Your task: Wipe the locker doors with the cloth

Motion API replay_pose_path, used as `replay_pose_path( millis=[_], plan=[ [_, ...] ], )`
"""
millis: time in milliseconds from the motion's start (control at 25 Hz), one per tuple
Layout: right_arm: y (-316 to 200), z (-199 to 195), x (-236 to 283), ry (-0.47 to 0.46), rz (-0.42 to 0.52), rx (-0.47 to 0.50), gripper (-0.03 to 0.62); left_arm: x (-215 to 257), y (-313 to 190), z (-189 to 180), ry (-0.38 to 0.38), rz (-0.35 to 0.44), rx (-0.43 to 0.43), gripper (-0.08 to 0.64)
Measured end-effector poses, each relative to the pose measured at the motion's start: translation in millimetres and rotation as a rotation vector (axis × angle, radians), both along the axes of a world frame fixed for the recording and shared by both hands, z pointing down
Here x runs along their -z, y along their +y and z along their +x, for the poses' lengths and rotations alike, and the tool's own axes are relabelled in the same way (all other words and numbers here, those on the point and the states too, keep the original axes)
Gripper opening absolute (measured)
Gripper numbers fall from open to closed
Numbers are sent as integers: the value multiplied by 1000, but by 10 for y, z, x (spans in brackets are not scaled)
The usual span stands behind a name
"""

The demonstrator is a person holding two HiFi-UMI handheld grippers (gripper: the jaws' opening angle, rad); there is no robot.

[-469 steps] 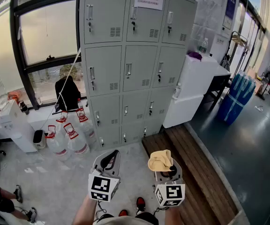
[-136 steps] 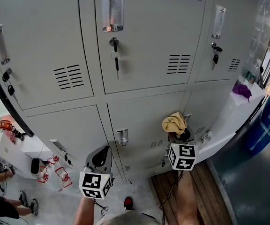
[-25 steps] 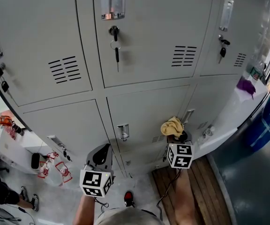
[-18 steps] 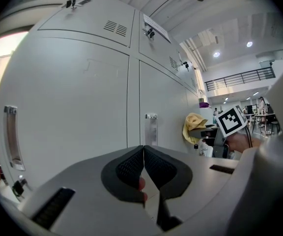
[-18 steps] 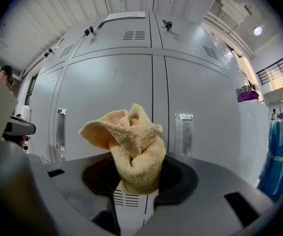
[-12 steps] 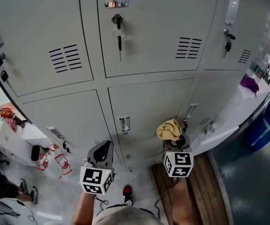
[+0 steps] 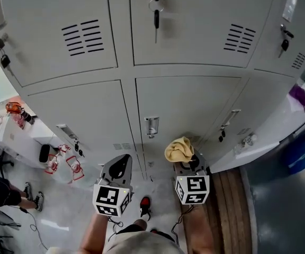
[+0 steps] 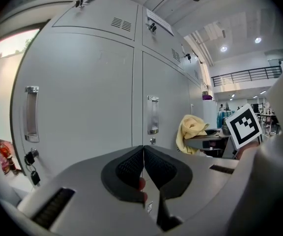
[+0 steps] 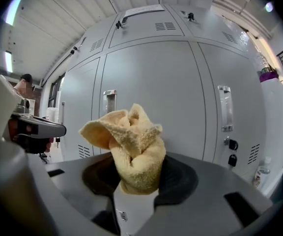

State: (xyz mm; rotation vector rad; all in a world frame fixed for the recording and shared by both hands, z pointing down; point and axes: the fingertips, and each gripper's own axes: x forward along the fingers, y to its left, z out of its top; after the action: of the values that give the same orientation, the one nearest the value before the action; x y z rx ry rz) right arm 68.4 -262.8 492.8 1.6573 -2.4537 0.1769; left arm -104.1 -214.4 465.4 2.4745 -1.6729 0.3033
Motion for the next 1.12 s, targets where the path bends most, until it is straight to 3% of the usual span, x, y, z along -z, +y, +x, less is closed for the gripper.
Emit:
replay_pose_path(
  millis=[480, 1120],
  plan=[
    [9, -811, -409, -13, -55, 166, 183, -291, 105, -250, -1, -24, 78, 23],
    [-217, -1196, -725, -22, -118, 223, 183, -473, 48, -571, 14, -54, 158, 23]
  ],
)
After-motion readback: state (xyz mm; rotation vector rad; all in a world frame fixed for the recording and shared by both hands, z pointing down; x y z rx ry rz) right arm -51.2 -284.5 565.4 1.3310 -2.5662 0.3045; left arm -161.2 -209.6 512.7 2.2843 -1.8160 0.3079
